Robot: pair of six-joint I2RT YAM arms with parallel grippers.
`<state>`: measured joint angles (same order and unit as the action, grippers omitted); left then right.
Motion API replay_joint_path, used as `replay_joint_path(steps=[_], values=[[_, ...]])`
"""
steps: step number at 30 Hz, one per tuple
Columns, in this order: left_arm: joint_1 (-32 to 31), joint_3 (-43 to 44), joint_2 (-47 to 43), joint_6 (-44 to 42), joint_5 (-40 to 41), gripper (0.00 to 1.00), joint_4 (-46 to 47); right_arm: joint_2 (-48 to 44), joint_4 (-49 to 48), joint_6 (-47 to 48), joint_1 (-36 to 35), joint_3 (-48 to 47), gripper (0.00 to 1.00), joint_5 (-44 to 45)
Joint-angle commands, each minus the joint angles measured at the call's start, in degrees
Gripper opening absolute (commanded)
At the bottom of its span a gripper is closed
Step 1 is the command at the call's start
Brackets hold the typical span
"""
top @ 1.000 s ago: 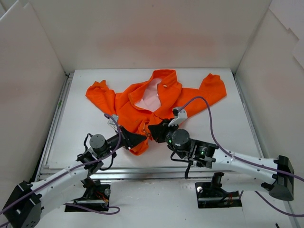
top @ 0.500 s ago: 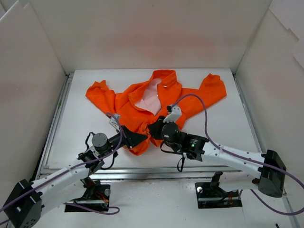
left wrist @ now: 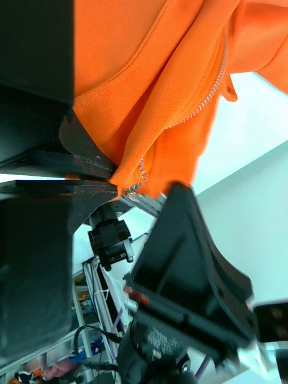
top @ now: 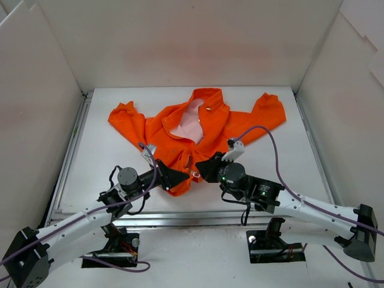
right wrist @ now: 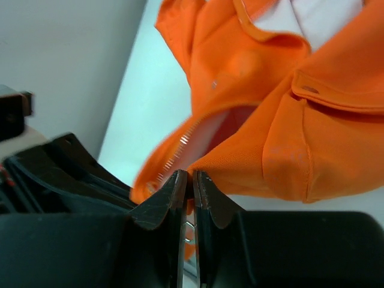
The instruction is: Zip up the jacket
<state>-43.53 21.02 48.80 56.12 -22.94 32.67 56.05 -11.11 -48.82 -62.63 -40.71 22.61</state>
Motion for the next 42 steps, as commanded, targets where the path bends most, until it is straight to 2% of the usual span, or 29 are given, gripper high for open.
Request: replay_joint_path(steps=[1, 2, 3, 5, 6, 10, 14, 17, 18, 21, 25, 26, 27, 28, 32, 33, 35, 42], values=[[-0.6, 3.9, -2.4, -2.9, -2.2, 0.0, 0.2, -2.0, 3.2, -3.8, 0.1, 2.1, 0.11, -4.7], [-0.6, 3.9, -2.5, -3.0, -3.3, 0.0, -0.2, -2.3, 4.6, -3.7, -0.1, 1.7, 0.22, -5.9], [-0.6, 3.8, -2.6, -3.0, -3.9, 0.0, -0.2, -2.8, 5.9, -3.0, 0.0, 1.4, 0.44, -8.1], [-0.6, 3.6, -2.6, -2.9, -5.6, 0.0, -0.4, -3.7, 8.8, -2.5, 0.1, 0.5, 0.64, -10.1], [-0.6, 3.7, -2.4, -2.8, -6.1, 0.0, -0.8, -5.1, 9.4, -2.2, 0.0, 0.4, 0.77, -11.8], [-0.6, 4.6, -1.7, -4.2, -10.4, 0.0, -4.0, -9.7, 13.5, -2.0, -0.1, -0.3, 0.9, -13.0], [-0.6, 4.5, -1.3, -5.0, -12.7, 0.0, -5.1, -12.1, 18.7, -1.0, 0.0, -2.1, 0.91, -14.7], [-0.6, 4.8, -0.8, -6.4, -15.4, 0.0, -5.1, -11.2, 23.8, 3.4, -0.1, -4.5, 0.81, -16.0], [-0.6, 4.6, -0.8, -6.3, -15.6, 0.0, -4.8, -11.1, 25.2, 6.9, -0.1, -5.5, 0.54, -17.2], [-0.6, 4.9, -0.5, -7.6, -17.9, 0.0, -4.8, -11.4, 25.2, 17.0, -0.1, -7.1, 0.0, -24.3], [-0.6, 5.5, 0.6, -8.7, -22.4, 0.0, -6.0, -13.0, 24.1, 26.5, -0.1, -5.2, 0.0, -28.9], [-0.6, 5.6, 0.4, -8.6, -23.1, 0.0, -6.0, -13.2, 24.5, 27.8, -0.1, -4.9, 0.06, -28.9], [-0.6, 5.5, 0.2, -8.7, -23.6, 0.0, -6.2, -13.3, 24.2, 30.5, -0.1, -4.5, 0.23, -29.1], [-0.6, 5.6, -0.1, -9.1, -24.3, 0.0, -7.1, -13.5, 23.6, 31.2, 0.0, -3.2, 0.31, -29.4], [0.9, 5.4, -1.2, -9.4, -25.6, 0.0, -8.8, -12.9, 22.6, 34.8, -0.1, -1.3, 0.5, -31.7], [1.6, 5.5, -1.1, -8.8, -26.2, 0.0, -8.8, -12.5, 22.2, 35.1, -0.1, -1.0, 0.58, -32.1], [2.1, 5.5, -1.0, -8.7, -27.2, 0.0, -8.8, -10.1, 22.2, 35.5, -0.1, -1.3, 0.65, -32.6], [2.7, 5.4, -0.6, -7.6, -28.1, 0.0, -7.2, -2.7, 22.3, 37.0, -0.2, -1.8, 0.67, -33.7]])
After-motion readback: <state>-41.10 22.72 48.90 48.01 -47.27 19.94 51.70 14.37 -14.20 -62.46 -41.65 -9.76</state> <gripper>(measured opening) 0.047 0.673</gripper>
